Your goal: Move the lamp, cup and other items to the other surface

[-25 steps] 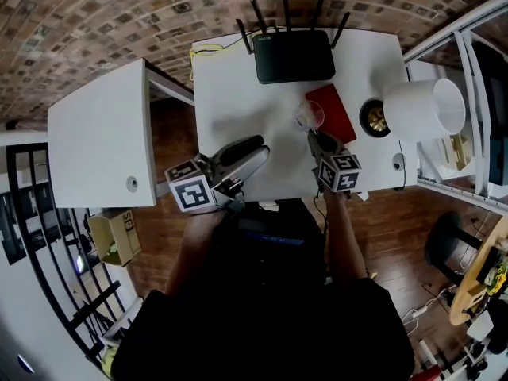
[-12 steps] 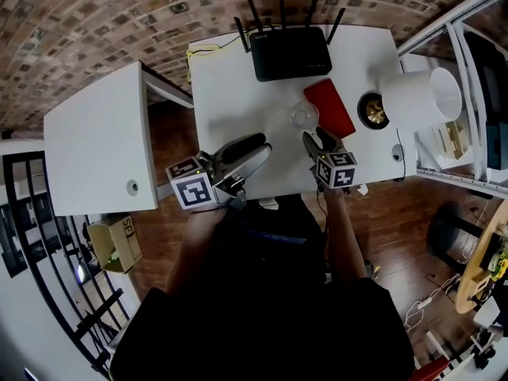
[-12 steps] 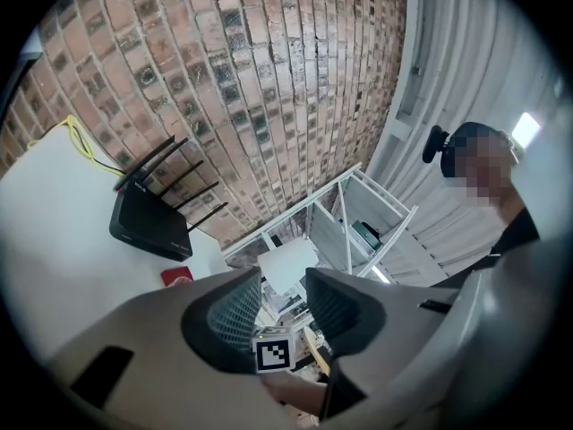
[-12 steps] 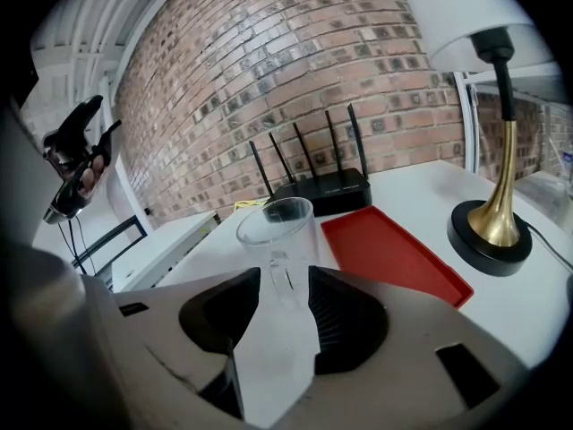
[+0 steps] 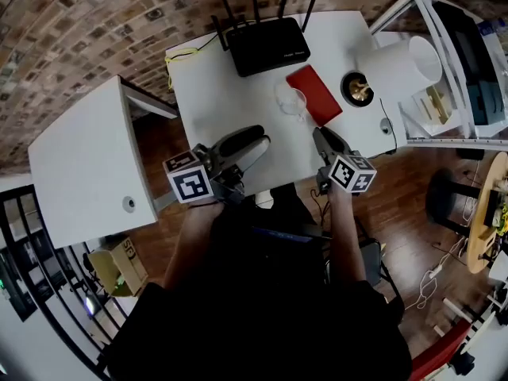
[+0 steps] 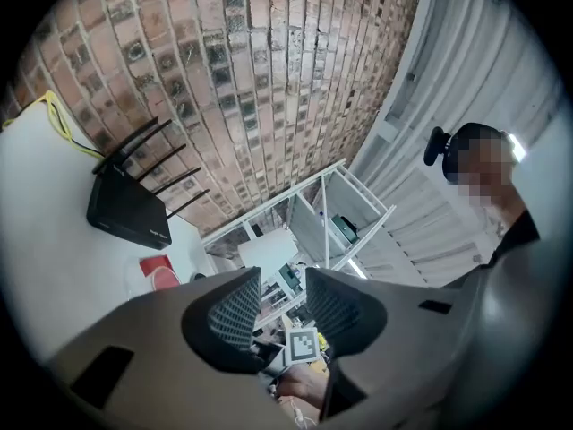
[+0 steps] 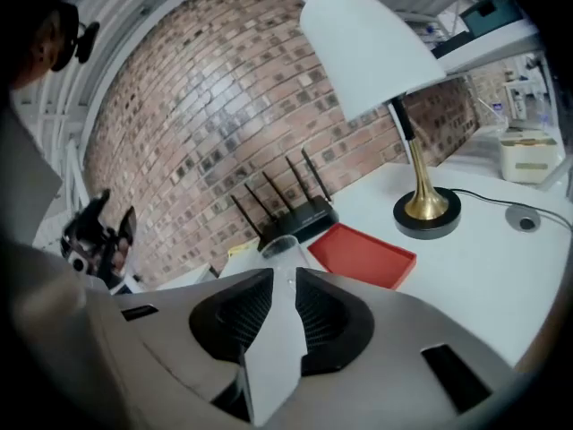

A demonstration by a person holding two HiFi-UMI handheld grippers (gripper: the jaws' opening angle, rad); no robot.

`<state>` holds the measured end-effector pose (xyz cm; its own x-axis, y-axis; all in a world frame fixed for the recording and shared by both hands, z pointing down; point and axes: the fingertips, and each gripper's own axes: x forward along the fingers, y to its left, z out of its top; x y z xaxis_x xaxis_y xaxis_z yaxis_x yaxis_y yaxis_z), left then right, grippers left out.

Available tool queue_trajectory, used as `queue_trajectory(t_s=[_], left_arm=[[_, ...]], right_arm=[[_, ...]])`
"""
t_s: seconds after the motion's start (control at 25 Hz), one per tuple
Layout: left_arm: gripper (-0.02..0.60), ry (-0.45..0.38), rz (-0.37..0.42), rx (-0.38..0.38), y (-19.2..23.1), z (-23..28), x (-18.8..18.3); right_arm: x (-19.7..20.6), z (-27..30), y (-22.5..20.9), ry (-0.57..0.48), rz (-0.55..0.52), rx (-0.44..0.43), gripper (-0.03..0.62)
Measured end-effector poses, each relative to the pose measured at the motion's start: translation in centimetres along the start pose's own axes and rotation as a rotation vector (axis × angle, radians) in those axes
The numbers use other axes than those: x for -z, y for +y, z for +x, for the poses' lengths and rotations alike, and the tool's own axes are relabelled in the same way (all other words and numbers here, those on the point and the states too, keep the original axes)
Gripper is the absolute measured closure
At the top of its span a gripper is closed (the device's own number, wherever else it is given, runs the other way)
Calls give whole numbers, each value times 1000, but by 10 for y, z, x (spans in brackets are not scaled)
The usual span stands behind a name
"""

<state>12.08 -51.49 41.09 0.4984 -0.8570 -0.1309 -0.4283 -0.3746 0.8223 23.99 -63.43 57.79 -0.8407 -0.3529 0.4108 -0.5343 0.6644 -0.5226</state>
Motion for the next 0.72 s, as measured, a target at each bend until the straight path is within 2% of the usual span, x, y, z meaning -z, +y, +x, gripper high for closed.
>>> queue_trajectory(t_s=[0.12, 0.36, 0.44, 0.56, 0.72], left_arm=[[428, 41, -6, 46, -8, 0, 6], [428, 122, -19, 113, -23, 1, 24], [428, 150, -23, 134, -30, 4, 33], [428, 186, -24, 162, -43, 8, 46], [428, 211, -16, 189, -59, 12, 59]], right_arm=[[-24, -32, 23, -145, 114, -51, 574], [-47, -89, 72, -385, 345, -205, 577], [-51, -109, 84, -431, 376, -216, 577], [-55, -136, 99, -469, 364, -220, 579], [-62, -166, 119, -527, 398, -272, 579]])
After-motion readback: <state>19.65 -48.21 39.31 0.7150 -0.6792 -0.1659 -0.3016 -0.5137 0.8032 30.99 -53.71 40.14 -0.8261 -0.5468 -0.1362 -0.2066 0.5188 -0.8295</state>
